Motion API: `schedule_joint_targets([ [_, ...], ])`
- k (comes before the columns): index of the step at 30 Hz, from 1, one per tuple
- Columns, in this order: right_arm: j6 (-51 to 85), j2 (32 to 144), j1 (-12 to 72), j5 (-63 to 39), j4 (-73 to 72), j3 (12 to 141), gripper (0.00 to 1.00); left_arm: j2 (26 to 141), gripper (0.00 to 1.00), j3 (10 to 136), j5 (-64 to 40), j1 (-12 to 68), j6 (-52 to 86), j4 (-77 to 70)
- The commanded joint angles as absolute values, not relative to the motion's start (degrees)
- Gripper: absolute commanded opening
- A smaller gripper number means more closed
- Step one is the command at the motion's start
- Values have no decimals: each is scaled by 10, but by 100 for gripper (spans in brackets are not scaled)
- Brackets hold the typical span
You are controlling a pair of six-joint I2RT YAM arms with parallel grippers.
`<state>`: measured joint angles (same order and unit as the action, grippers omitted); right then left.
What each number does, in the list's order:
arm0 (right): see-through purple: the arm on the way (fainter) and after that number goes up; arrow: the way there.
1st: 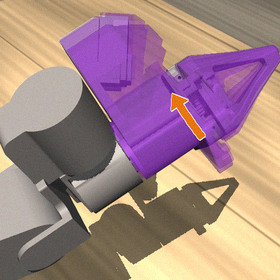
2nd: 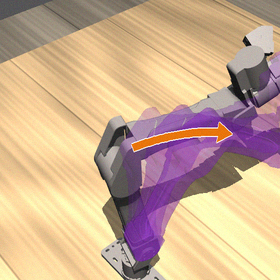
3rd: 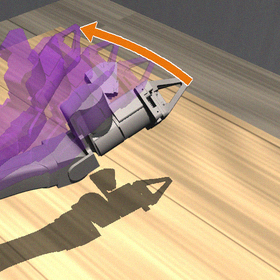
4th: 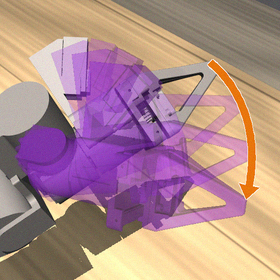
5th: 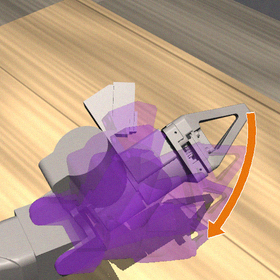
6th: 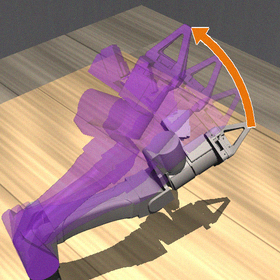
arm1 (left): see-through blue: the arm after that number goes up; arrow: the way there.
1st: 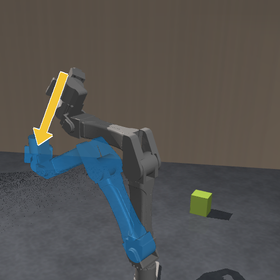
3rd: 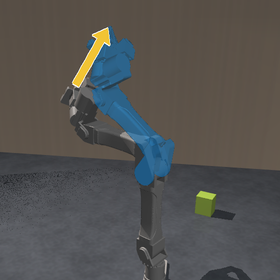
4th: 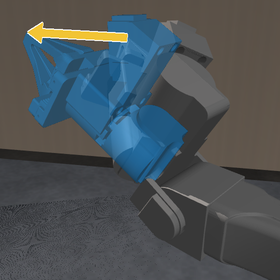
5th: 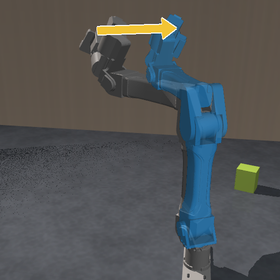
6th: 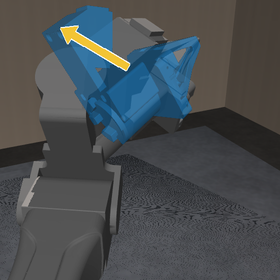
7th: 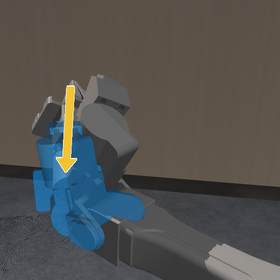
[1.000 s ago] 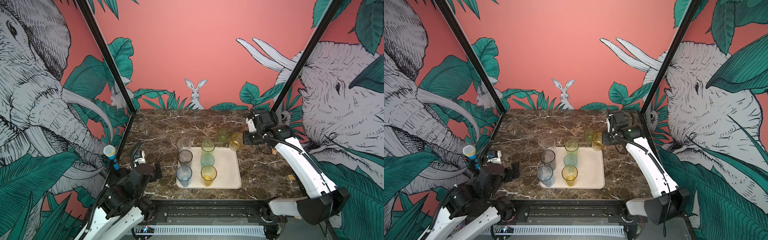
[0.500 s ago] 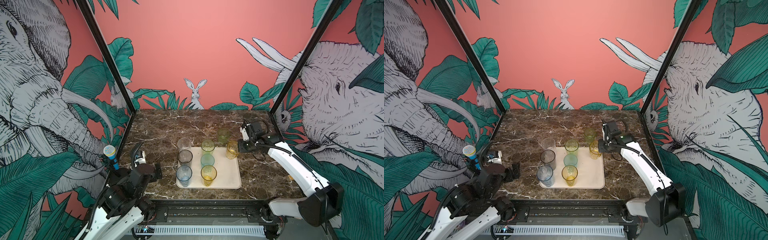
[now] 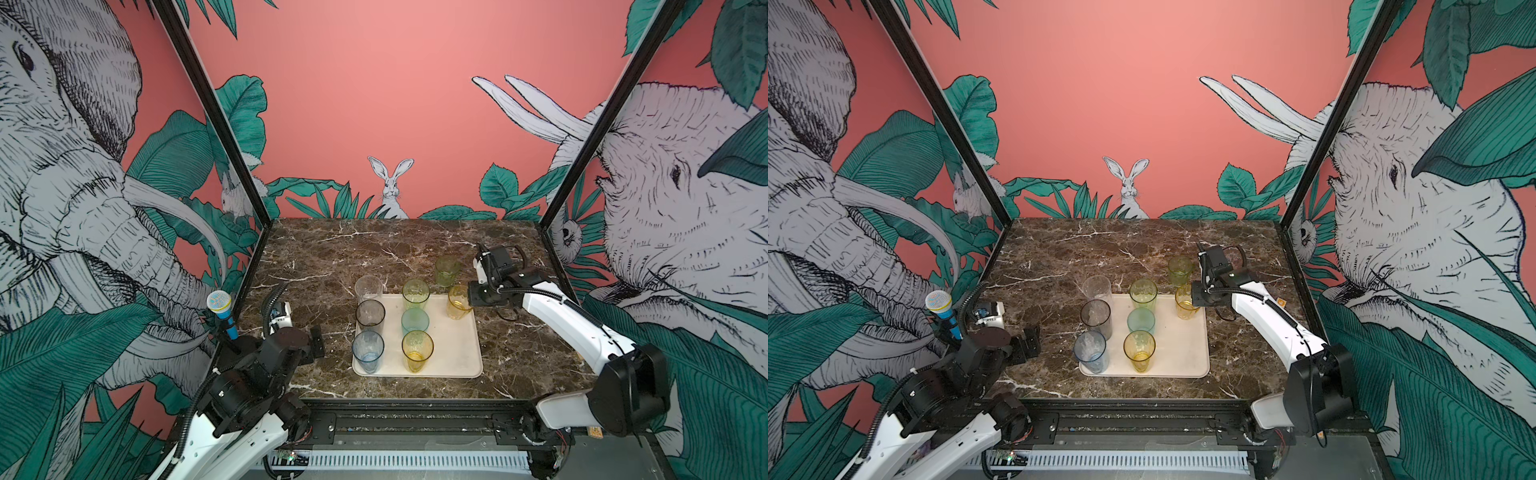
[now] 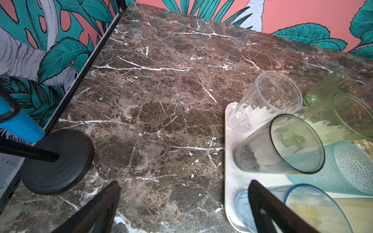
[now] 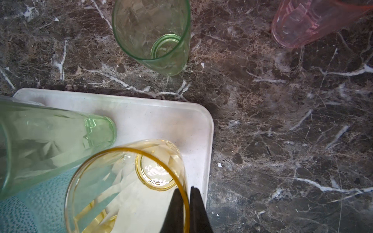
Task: Place the glasses into the tray
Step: Place the glass on the tray.
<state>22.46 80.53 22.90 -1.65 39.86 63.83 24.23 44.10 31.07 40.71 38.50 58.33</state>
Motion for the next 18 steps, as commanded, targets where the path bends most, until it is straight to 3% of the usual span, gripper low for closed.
schedule_joint_targets([
  [1,232,816,233,-5,366,633,0,242,99,434,318,405,389,577],
  [18,233,851,233,4,321,610,0,239,99,433,315,405,391,577],
])
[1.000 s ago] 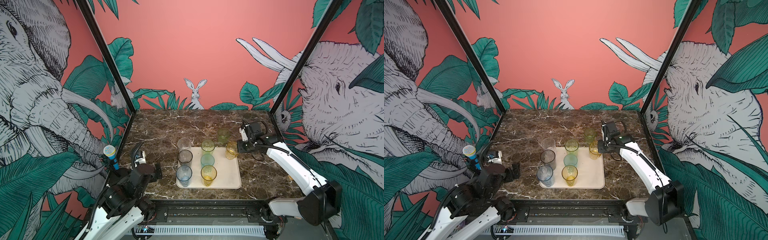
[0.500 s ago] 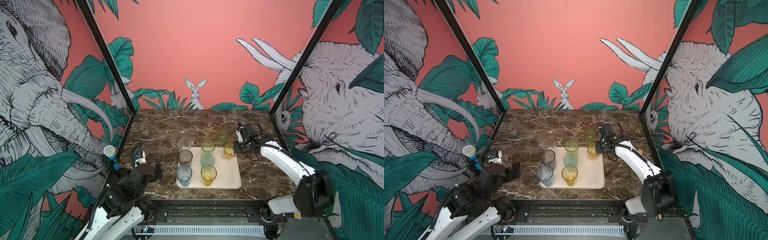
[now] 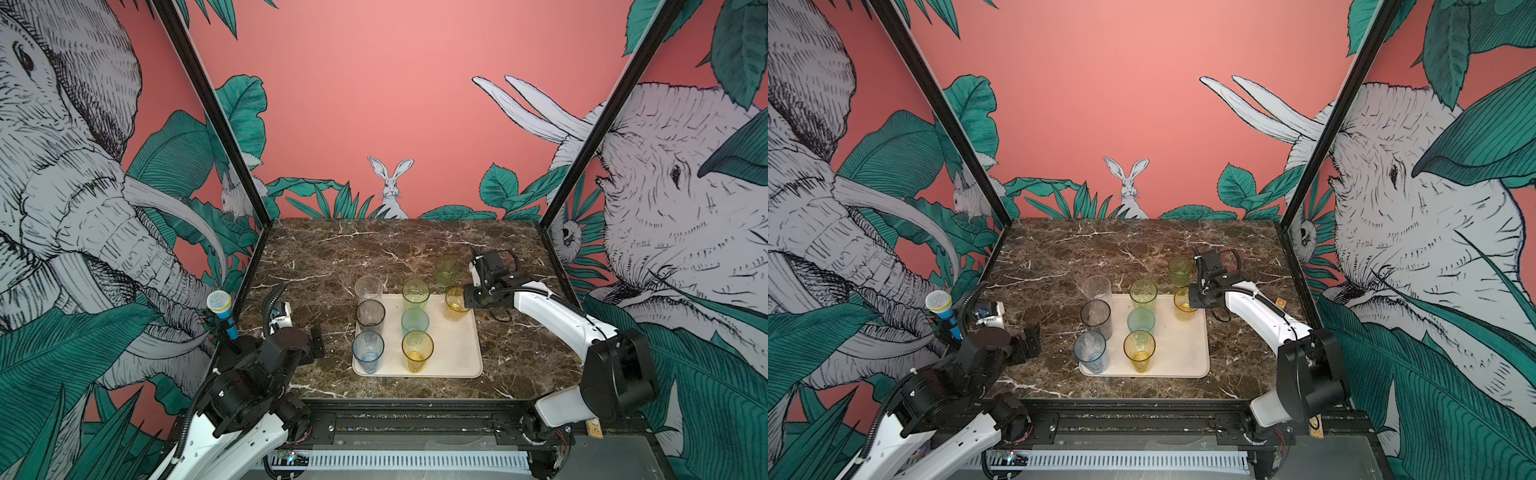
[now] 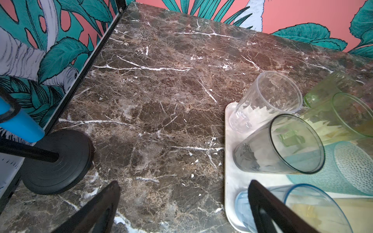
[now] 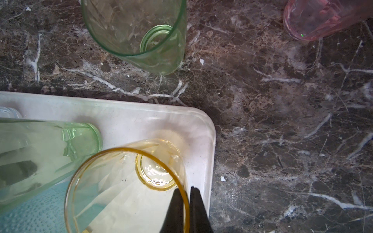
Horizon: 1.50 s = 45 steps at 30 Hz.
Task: Place the glasses into the tray
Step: Place the glass on the tray.
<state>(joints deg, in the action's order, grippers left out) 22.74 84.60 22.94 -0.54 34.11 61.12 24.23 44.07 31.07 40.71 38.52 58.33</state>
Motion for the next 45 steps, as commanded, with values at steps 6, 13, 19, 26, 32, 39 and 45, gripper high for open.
schedule_joint_targets([
  [6,233,862,233,4,314,612,0,239,99,432,315,405,391,576],
  [13,232,874,233,4,309,616,0,240,99,432,314,405,391,576],
  [19,231,882,233,1,307,618,0,239,99,432,314,405,391,576],
  [26,228,880,232,-1,315,625,7,239,99,431,313,405,391,575],
  [32,226,870,233,-6,332,639,21,239,99,432,312,405,391,575],
  [39,217,848,233,-2,366,673,33,239,99,430,312,405,389,573],
  [45,201,841,230,15,393,722,44,241,99,430,310,405,386,571],
])
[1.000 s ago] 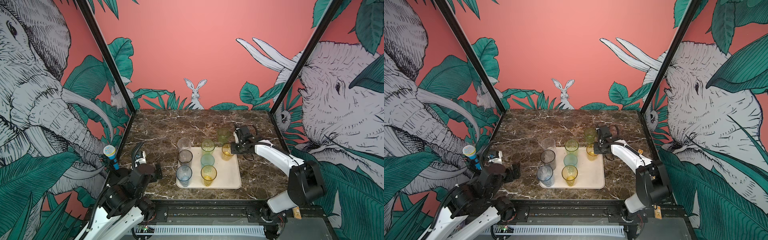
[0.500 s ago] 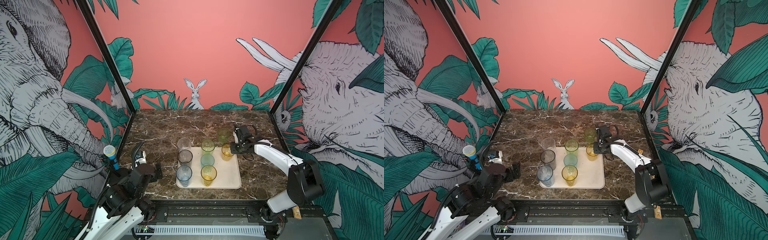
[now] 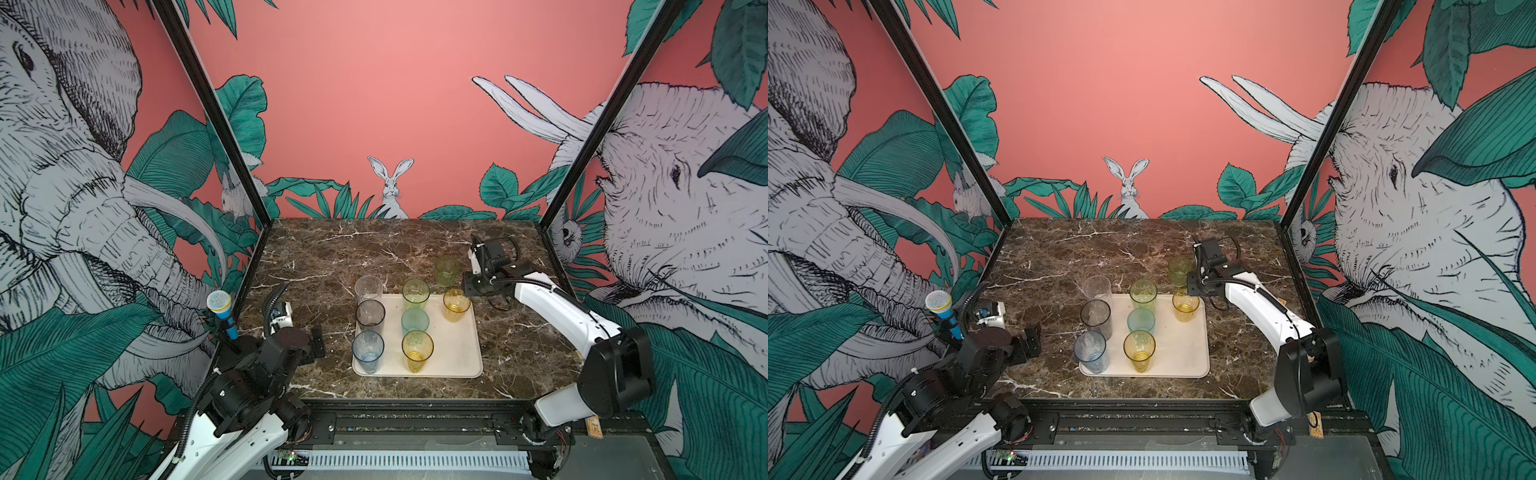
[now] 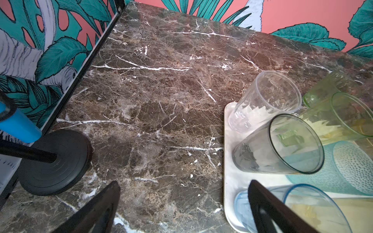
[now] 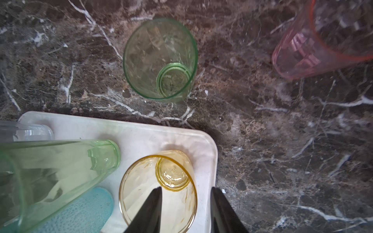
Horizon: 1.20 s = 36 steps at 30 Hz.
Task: Place the glasses into the tray
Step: Place the glass on the tray.
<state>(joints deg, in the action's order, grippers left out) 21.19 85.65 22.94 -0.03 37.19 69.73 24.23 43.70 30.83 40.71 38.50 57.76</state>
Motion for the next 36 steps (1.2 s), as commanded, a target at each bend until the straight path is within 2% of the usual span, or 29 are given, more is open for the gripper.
schedule_joint_targets([
  [1,198,842,230,19,395,730,45,241,99,431,309,405,386,571],
  [4,194,848,228,22,399,748,50,239,99,430,310,405,386,571],
  [13,186,899,208,19,406,841,55,240,99,430,309,405,382,569],
  [24,191,1005,174,-19,403,932,56,242,99,430,315,405,381,568],
  [36,197,1106,171,-42,412,993,57,248,99,430,319,405,376,566],
])
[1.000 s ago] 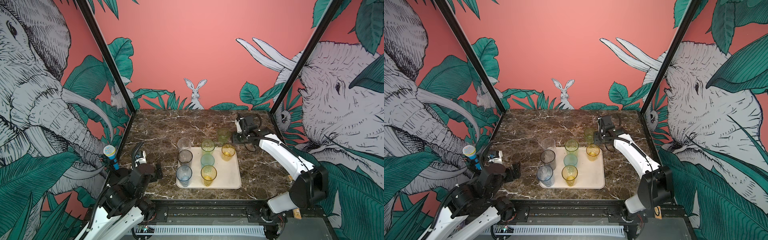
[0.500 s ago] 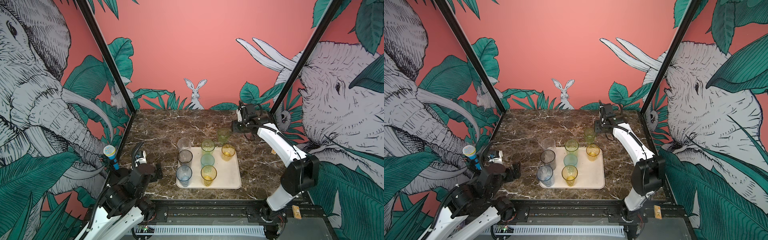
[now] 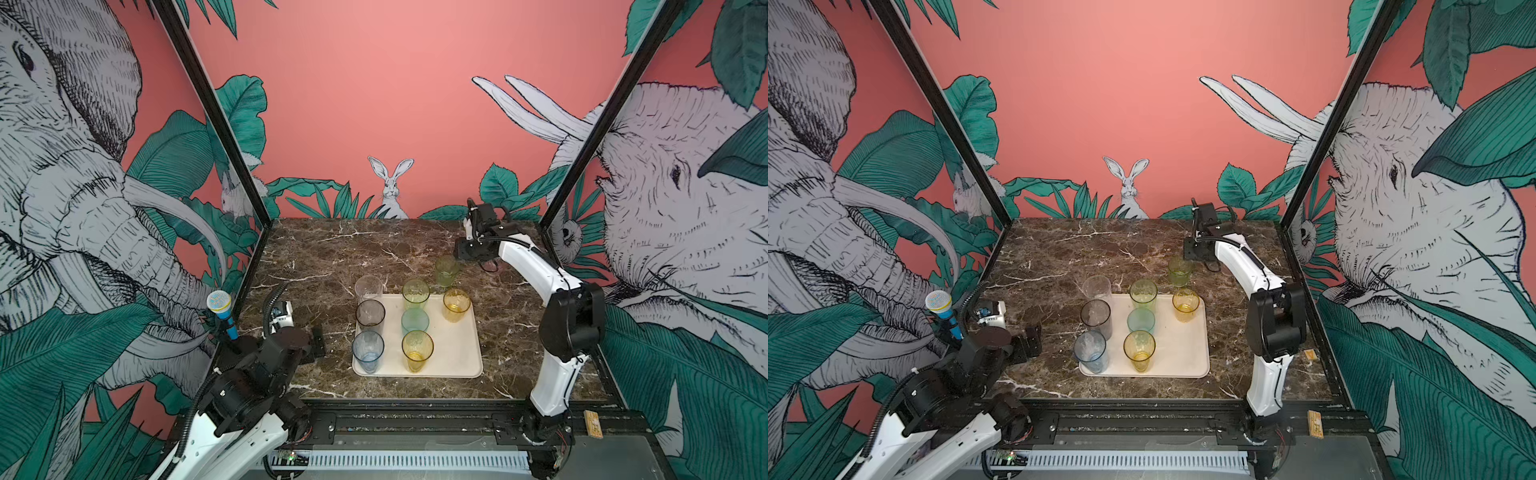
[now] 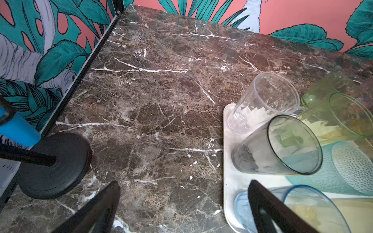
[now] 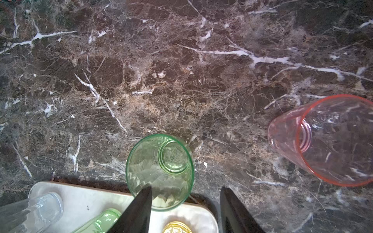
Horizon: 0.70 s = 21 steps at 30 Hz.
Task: Place the glasses into the tray
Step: Place the glass on the tray, then pick up the glass from the top-center of the table.
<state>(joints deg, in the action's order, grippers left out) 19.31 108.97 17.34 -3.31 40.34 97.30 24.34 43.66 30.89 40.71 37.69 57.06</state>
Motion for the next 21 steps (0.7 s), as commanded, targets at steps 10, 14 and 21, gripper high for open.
schedule_joint_targets([
  [10,196,1152,171,-40,419,1016,56,246,99,431,322,405,375,566],
  [14,194,1158,172,-38,418,1017,57,246,99,430,323,405,375,566],
  [21,194,1168,171,-41,419,1016,56,246,99,430,322,405,376,566],
])
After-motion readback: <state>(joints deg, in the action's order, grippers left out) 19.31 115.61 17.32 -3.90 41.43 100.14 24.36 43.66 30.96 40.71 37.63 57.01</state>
